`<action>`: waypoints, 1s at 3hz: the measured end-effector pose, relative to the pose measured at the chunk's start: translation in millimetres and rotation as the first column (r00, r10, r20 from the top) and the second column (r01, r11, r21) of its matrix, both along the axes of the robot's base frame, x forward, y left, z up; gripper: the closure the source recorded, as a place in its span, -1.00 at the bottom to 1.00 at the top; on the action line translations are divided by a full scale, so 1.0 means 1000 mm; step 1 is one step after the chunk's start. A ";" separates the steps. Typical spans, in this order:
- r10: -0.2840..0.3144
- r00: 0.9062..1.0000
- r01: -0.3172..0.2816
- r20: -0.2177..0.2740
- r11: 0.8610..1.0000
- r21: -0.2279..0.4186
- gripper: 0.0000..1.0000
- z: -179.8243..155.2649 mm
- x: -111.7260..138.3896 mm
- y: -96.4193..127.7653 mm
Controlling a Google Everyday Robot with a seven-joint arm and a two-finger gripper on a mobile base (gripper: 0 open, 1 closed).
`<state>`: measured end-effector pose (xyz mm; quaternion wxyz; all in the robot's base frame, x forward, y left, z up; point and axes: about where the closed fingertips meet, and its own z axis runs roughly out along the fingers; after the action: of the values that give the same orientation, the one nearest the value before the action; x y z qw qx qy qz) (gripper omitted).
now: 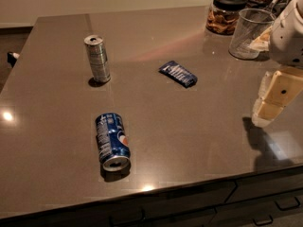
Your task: Move rxbar blueberry near pepsi can
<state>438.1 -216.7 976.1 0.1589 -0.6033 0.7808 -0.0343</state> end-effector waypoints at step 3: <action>0.009 1.000 -0.009 -0.005 1.000 0.024 -1.00 -0.011 0.045 0.031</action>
Offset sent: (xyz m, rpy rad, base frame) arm 0.0267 0.0149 -0.0068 0.0276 0.0315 0.0195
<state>483.1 -186.0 965.2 0.1644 -0.6049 0.7788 -0.0225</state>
